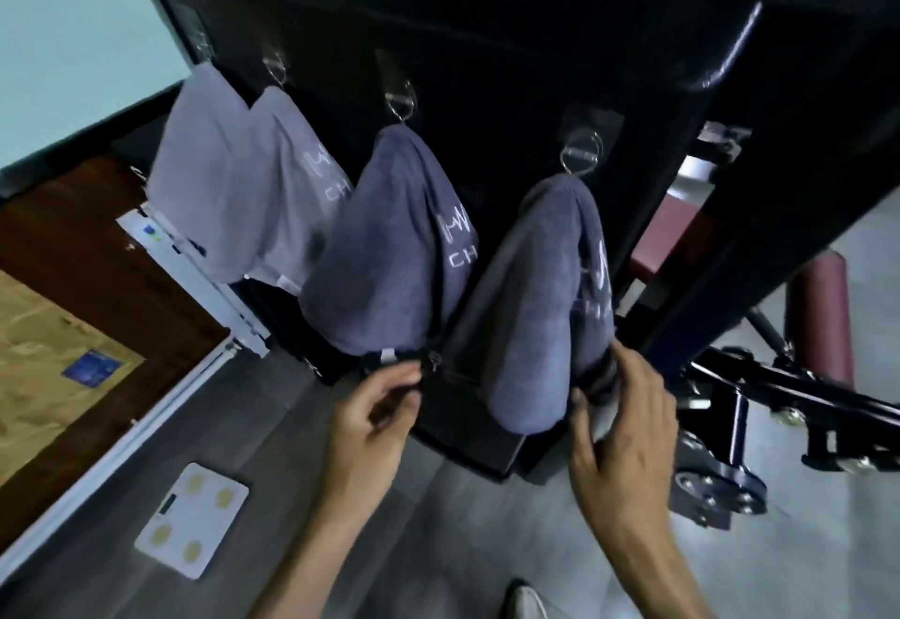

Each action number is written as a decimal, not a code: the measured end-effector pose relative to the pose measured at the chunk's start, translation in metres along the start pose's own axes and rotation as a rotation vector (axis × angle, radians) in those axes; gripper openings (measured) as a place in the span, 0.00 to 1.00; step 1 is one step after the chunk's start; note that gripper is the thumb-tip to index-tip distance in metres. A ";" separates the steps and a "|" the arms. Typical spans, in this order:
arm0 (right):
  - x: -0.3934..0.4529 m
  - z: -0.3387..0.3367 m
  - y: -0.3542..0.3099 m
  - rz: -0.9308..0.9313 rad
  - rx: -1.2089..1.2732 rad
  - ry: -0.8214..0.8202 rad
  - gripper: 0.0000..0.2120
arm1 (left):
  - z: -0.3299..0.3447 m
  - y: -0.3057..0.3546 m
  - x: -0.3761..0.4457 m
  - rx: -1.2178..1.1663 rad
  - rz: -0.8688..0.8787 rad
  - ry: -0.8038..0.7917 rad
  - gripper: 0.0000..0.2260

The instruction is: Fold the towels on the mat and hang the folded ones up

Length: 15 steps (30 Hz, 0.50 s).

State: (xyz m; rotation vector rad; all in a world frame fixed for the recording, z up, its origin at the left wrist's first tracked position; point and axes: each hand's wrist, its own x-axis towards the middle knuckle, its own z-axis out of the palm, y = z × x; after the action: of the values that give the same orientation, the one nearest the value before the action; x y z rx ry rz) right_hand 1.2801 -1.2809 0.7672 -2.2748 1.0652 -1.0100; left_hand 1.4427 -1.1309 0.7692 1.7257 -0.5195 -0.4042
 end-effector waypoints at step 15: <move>-0.322 -0.023 0.011 0.886 0.045 -0.345 0.15 | 0.040 -0.101 -0.143 0.240 -0.038 -0.819 0.13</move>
State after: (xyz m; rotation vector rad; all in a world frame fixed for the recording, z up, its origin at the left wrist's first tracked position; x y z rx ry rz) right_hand 1.1161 -1.0352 0.6357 -1.5517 1.6174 -0.2594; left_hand 1.3144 -1.0683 0.6604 1.7528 -1.1555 -1.1290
